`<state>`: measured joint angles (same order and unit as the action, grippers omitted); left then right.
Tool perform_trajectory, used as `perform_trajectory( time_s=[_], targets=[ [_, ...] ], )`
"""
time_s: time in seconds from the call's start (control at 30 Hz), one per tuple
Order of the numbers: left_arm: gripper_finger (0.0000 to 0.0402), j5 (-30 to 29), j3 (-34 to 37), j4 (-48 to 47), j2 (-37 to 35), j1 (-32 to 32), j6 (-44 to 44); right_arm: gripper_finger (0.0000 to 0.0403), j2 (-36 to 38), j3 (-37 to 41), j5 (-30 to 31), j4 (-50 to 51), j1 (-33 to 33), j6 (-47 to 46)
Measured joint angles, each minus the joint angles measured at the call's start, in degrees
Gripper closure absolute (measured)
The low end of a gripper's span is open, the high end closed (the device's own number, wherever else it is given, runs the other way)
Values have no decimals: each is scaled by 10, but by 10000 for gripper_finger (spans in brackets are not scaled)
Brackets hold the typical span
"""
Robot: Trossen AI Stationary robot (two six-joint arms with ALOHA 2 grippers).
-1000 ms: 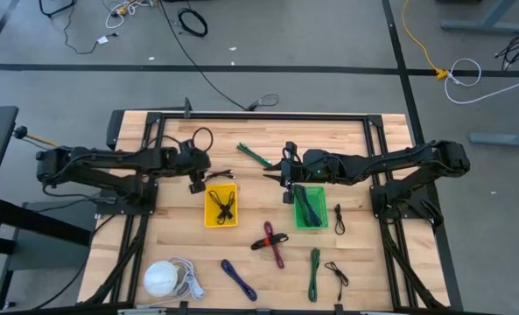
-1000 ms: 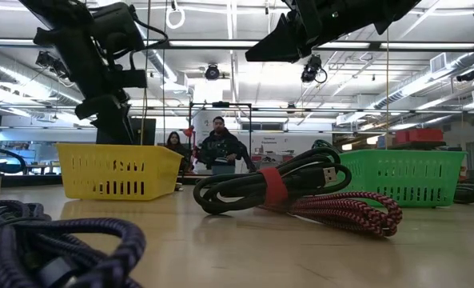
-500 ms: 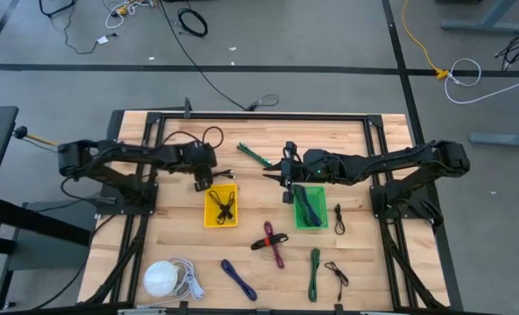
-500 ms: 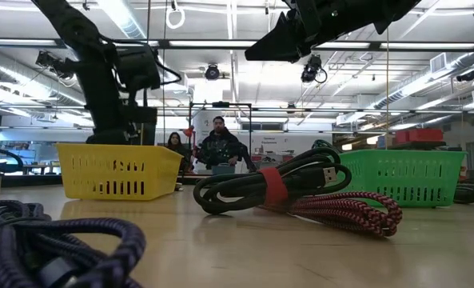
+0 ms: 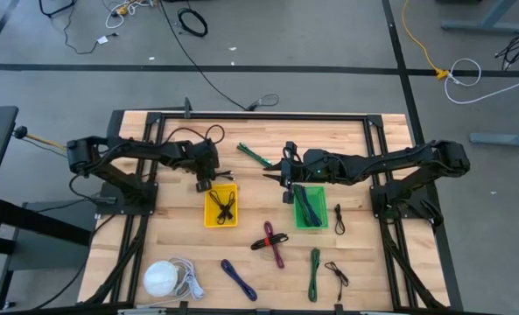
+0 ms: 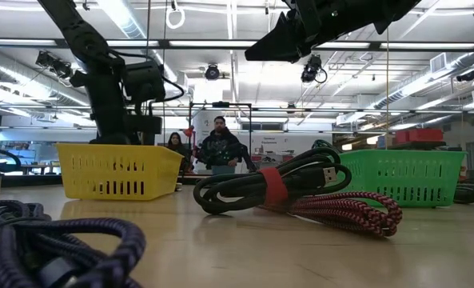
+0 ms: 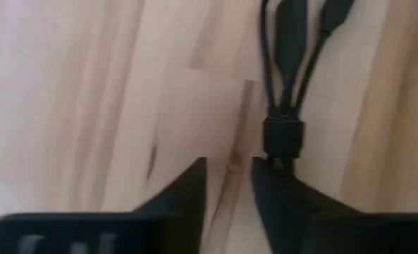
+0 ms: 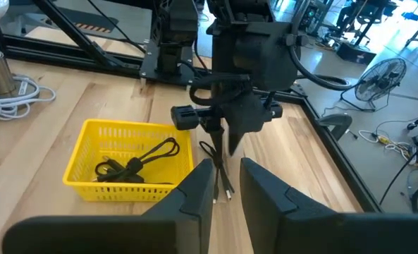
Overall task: Pick & Place USB Port
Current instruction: Put the black charger cable into the yellow bin
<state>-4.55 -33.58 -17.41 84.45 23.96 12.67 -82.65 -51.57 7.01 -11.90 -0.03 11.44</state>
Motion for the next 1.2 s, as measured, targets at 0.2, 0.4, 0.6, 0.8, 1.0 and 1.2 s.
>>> perform_trajectory(
  time_s=[0.2,0.4,0.6,0.8,1.0,1.2],
  targets=[
    [393,15,1,0,0,9,1,330,0,0,0,0,0,0],
    [398,-19,-13,-15,-8,11,2,330,0,39,0,-52,-3,0],
    [400,-44,-57,-79,-27,18,17,330,0,74,0,-129,-8,-20],
    [390,44,-74,-98,-29,4,30,330,0,74,0,-136,-8,-13],
    [346,35,-75,-101,-27,-10,23,330,0,74,0,-141,-10,-13],
    [271,26,-75,-91,-27,-11,21,330,0,74,0,-143,-10,-15]
  ],
)
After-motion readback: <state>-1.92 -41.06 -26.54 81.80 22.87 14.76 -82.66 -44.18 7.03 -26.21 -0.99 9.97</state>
